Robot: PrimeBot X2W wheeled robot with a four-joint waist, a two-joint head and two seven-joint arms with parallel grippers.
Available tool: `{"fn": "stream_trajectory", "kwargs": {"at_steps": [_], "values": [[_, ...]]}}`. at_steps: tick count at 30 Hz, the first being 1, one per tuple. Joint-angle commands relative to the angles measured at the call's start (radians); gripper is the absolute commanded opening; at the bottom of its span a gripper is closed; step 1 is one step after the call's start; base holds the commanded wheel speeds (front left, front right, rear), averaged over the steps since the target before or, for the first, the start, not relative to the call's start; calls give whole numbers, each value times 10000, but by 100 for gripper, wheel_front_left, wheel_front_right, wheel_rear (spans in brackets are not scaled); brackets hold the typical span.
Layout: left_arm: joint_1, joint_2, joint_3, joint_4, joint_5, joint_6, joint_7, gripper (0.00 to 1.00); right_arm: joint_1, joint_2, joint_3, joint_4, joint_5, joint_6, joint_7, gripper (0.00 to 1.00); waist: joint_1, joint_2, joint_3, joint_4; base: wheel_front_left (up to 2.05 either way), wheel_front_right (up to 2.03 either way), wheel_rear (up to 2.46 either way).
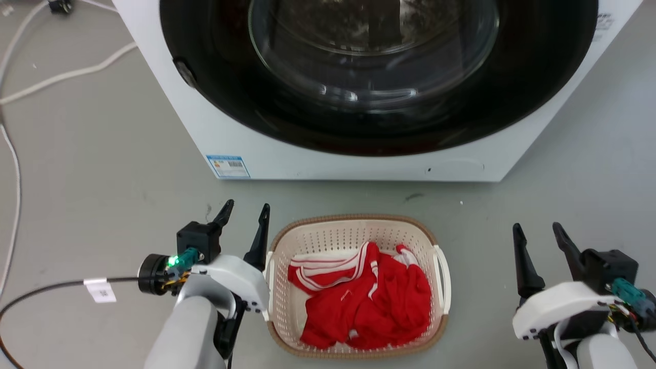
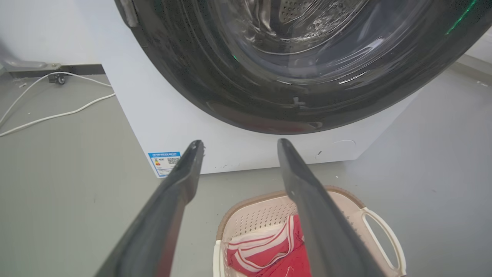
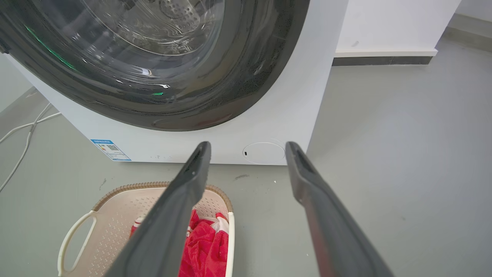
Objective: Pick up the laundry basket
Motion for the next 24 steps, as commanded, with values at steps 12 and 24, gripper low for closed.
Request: {"fn": "stream_trajectory", "kwargs": {"at_steps": [12, 24], "values": [[-2047, 511, -600, 2756, -879, -105, 253, 100, -2386, 10, 934, 3033, 242, -3, -425, 100, -1, 0, 2924, -394, 0, 0, 0], [-3674, 1254, -2100, 4138, -2738, -100, 1209, 100, -5089, 6, 2161, 6369, 1061, -3, -94, 100, -1, 0, 4958, -619, 0, 0, 0]]}}
